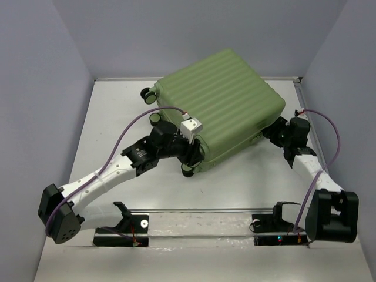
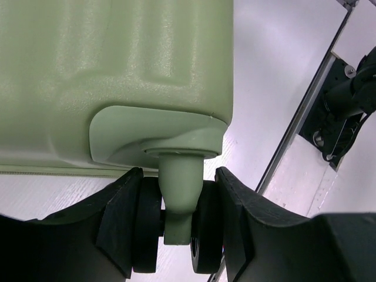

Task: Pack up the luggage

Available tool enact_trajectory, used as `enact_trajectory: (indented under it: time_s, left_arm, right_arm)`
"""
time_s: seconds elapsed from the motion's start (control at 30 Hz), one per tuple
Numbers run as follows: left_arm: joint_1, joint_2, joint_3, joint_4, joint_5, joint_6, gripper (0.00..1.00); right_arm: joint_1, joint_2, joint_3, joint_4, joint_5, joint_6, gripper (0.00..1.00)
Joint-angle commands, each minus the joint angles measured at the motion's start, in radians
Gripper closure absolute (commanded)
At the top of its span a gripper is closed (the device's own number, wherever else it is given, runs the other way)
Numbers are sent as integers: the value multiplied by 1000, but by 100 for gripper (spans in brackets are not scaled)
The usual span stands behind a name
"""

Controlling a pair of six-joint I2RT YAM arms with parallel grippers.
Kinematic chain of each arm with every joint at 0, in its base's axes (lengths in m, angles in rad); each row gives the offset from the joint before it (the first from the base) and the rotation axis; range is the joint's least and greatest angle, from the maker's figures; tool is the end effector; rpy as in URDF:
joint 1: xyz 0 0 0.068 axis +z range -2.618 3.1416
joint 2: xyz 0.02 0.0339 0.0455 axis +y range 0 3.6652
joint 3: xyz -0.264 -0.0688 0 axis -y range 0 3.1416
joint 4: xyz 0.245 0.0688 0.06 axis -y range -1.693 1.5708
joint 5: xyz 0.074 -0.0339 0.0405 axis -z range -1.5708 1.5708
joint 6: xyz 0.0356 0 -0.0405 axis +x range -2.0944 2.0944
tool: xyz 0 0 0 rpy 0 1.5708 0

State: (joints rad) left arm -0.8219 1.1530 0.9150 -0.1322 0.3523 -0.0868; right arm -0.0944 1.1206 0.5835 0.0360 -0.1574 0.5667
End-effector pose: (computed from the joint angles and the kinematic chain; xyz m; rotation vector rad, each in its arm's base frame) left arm 0.1716 -0.2026 0.3165 0.9561 1.7977 -0.9305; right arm 0.2415 -0.0173 0.2250 0.5871 2.0126 0.4508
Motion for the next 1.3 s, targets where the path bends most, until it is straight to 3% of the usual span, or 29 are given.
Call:
enact_trajectory:
  time_s: [0.0,0.13,0.23,0.27,0.37,0.43,0.53,0.6,0.63,0.67,0.7,0.73,0.8,0.9,0.93,1.0,1.27]
  left_arm:
    - [-115,30,-5,3,43,-106,94]
    - [-178,46,-5,138,69,-192,94]
    - [-212,92,13,253,94,-264,94]
    - [-220,108,18,281,102,-283,94]
    - [-226,161,44,384,96,-349,94]
    - [-226,178,62,405,59,-373,94]
    - [-224,177,70,442,25,-393,94]
    - [-220,166,64,462,2,-422,94]
    - [-218,157,52,483,-2,-435,94]
    - [-215,151,45,491,-15,-445,94]
    - [-214,137,36,503,-28,-462,94]
    - [-212,131,32,509,-35,-468,94]
    - [-210,116,21,522,-53,-484,94]
    - [-207,94,13,528,-78,-505,94]
    - [-207,82,12,528,-97,-511,94]
    - [-204,71,7,528,-111,-516,94]
    - [-178,65,7,536,-104,-538,94]
  right_arm:
    - [146,128,182,130,-292,-63,46]
    - [211,256,337,145,-373,-57,44]
    - [222,370,488,102,-464,-41,33]
    - [222,390,556,64,-505,-45,26]
    - [222,378,601,-13,-505,-92,19]
    - [222,291,567,-33,-475,-154,19]
    - [222,174,455,-68,-420,-195,27]
    - [222,46,308,-52,-386,-211,41]
    - [222,6,250,-36,-380,-200,53]
    - [222,-37,126,6,-384,-186,64]
    - [222,-112,57,103,-401,-150,81]
    - [222,-142,-12,169,-428,-136,88]
    - [222,-185,-189,377,-511,-97,92]
    - [222,-219,-298,491,-539,-83,84]
    - [222,-203,-310,558,-553,-91,73]
    - [222,-171,-307,576,-612,-99,62]
    - [254,4,-306,803,-706,-76,51]
